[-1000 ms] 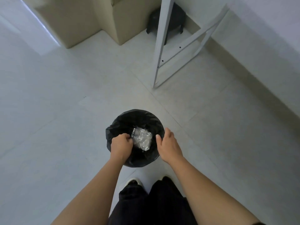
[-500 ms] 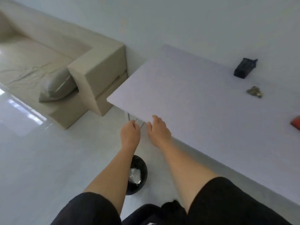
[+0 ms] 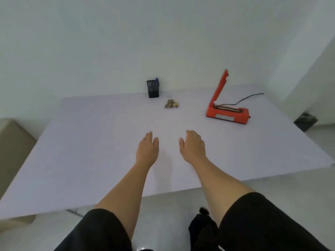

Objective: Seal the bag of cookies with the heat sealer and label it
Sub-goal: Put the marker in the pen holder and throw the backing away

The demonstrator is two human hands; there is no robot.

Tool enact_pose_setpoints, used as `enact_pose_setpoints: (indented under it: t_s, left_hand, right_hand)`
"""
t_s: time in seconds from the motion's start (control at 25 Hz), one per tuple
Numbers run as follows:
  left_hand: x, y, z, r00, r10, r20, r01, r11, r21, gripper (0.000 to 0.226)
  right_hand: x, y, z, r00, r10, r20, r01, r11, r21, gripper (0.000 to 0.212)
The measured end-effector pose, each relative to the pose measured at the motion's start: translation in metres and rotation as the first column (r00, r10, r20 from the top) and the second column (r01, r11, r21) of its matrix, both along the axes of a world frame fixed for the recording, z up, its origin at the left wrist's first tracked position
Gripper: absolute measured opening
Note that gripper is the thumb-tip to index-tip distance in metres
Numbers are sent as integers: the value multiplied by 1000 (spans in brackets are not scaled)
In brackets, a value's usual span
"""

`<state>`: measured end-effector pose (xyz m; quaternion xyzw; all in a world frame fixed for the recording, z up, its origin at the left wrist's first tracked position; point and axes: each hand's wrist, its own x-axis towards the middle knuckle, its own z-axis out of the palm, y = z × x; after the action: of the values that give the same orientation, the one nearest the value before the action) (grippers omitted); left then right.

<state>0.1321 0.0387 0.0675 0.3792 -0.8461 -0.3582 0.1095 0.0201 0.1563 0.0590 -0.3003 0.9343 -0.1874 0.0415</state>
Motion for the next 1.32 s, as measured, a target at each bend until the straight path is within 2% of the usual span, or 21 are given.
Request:
enact_pose_setpoints:
  t_s: [0.2, 0.4, 0.6, 0.76, 0.92, 1.04, 1.32]
  left_hand:
    - [-170, 19, -19, 970, -225, 91, 225, 974, 11, 58]
    - [-318, 30, -35, 958, -260, 124, 248, 963, 103, 60]
    - [-404, 28, -56, 962, -255, 100, 230, 950, 210, 54]
    - [-423, 34, -63, 981, -194, -3, 186, 939, 287, 53]
    - [-443, 33, -63, 994, -107, -25, 110, 942, 319, 52]
    - [-466, 23, -68, 994, -94, -50, 104, 956, 276, 48]
    - [-533, -26, -73, 997, -61, -57, 71, 977, 199, 56]
  right_hand:
    - [-158, 55, -26, 984, -178, 25, 176, 982, 72, 65]
    - [-300, 87, -49, 949, -307, 72, 295, 945, 141, 88]
    - [-380, 108, -81, 871, -424, 249, 393, 905, 166, 100]
    - [-398, 101, -101, 832, -388, 396, 423, 906, 0, 91]
    - [-446, 87, -102, 865, -301, 401, 364, 927, -89, 76]
    - [-478, 75, -104, 865, -290, 410, 390, 903, -183, 61]
    - [-567, 9, -107, 899, -220, 378, 319, 922, -221, 56]
